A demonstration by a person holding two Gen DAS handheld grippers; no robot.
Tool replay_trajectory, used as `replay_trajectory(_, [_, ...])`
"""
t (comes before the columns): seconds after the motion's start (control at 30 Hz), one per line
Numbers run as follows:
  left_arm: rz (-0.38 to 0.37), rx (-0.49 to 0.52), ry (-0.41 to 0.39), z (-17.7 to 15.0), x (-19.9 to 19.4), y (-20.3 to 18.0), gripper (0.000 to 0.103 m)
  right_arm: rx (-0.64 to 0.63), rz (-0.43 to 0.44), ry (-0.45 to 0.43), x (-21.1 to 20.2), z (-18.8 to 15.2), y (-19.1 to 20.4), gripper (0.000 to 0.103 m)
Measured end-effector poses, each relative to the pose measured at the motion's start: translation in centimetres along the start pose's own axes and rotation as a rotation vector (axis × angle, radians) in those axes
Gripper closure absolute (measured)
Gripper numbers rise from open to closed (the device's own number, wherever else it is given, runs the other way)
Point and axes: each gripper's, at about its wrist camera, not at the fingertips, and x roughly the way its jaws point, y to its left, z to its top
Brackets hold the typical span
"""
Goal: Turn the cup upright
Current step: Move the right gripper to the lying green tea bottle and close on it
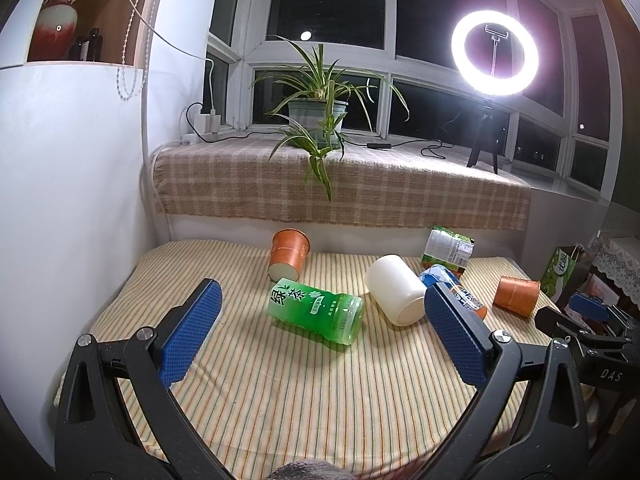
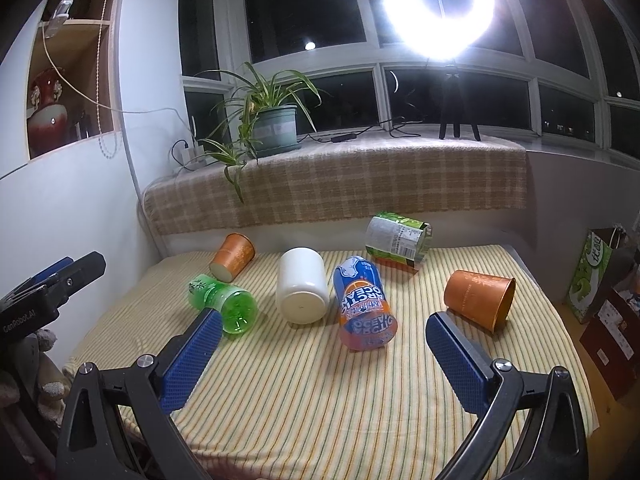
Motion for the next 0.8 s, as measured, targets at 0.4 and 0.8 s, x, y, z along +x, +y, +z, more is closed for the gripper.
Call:
replay_trajectory(0.4, [0.010,-0.022,0.004,-0.6,0.4,1.7,0.000,-0.009,0.028,0.016,0.9,0.3,1.1,0.000])
replay_trajectory(0.8, [0.030,-0.065,0.035,-1.7,0.7,4.4,0.000,-0.097,0.118,0.080,3.7,1.0,3.5,0.000])
